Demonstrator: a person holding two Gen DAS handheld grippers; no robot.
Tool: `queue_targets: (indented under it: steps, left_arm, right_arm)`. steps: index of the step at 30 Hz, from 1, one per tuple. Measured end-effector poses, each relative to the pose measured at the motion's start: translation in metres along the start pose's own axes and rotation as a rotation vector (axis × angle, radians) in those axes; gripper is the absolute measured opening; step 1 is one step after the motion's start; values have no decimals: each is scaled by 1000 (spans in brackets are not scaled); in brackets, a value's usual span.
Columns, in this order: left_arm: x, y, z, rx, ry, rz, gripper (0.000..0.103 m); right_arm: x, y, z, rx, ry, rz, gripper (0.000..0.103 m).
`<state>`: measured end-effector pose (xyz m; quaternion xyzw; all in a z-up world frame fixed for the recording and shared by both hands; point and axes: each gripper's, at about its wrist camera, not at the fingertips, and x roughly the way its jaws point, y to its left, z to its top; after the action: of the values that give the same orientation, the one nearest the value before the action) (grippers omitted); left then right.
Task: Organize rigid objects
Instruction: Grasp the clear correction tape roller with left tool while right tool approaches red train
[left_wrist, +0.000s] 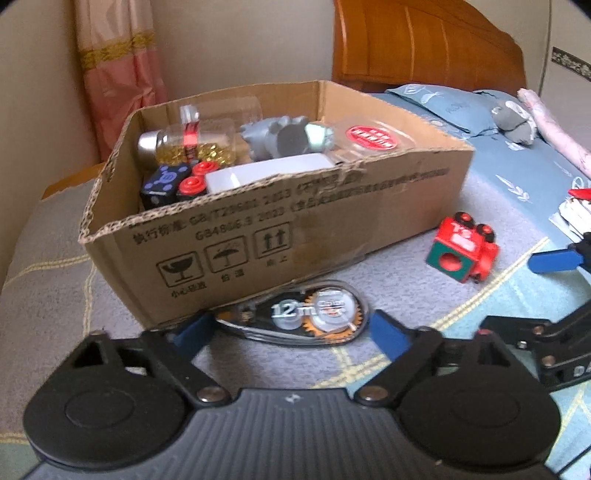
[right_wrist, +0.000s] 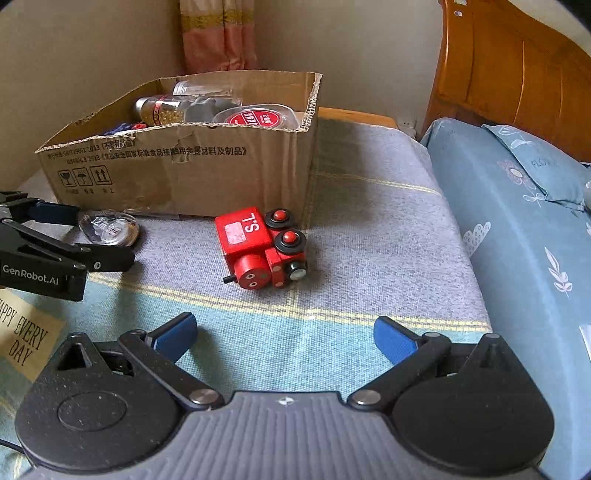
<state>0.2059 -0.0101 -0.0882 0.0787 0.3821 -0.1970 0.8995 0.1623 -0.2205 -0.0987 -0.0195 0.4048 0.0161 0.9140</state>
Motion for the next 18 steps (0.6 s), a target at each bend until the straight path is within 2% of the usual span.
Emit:
queue_targets:
  steps: [9, 18]
  left_arm:
    - [-8, -5, -5, -38, 33, 38, 88]
    - [-22, -8, -15, -153, 64, 136, 90]
  right_arm:
    - [0, 2, -2, 4, -11, -4, 103]
    - [0, 3, -3, 4, -21, -5, 103]
